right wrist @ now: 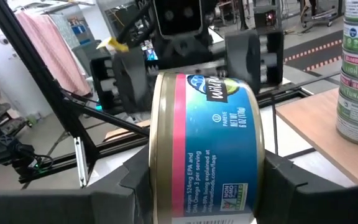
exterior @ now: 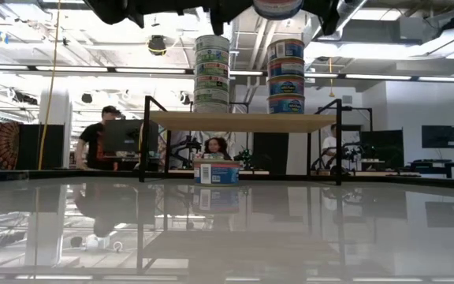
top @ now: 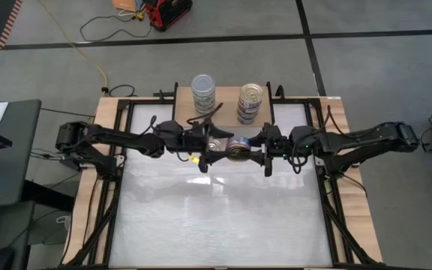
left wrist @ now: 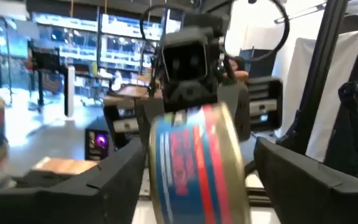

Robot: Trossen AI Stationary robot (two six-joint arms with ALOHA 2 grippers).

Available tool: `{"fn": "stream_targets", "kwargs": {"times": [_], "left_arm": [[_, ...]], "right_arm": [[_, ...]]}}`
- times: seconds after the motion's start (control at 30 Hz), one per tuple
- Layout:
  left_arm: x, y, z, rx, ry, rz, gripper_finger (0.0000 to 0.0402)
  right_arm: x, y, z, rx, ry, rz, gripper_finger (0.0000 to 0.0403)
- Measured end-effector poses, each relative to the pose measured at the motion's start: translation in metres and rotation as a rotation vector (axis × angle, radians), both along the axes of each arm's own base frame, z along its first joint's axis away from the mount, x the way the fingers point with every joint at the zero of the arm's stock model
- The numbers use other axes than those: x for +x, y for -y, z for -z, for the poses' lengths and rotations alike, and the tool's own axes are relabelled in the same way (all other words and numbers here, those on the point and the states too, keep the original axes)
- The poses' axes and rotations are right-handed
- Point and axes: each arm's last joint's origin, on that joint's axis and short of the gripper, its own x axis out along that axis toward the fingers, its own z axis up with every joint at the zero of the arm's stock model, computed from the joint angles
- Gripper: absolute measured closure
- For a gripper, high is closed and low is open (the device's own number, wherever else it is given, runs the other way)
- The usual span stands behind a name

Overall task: Stack canned seafood by type on shelf
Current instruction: Stack the blue pink tuna can on top of the other blue pink tuna cans on the shelf

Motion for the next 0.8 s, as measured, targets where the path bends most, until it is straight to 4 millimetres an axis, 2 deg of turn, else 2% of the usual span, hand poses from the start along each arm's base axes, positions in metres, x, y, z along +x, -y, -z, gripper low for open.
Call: {"fn": "stream_targets", "kwargs": {"times": [0.2,0.37,0.5,0.63,0.8], "left_arm": [[-0.012,0.001,-0.016,0.024,0.030,-0.018,0.0063],[-0.026,0.004,-0.025,0.078,-0.037,-0.073,0.0052],[-0.034,0.021,-0.026,0.186,-0.110,-0.132,0.0053],[-0.040,0.045,-0.023,0.359,-0.200,-0.262,0.0054],[-0.044,0.070,-0.012,0.473,-0.273,-0.313,0.0054]], "right_arm": [[0.000,0.000,0.001,0.002,-0.010,-0.001,0.0187],[-0.004,0.000,-0.001,0.005,-0.008,0.000,0.0189],[-0.015,0.001,-0.012,0.018,0.035,0.000,0.0186],[-0.030,0.002,-0.029,0.039,0.026,0.003,0.0188],[-0.044,0.010,-0.053,0.042,0.013,0.042,0.0186]]}}
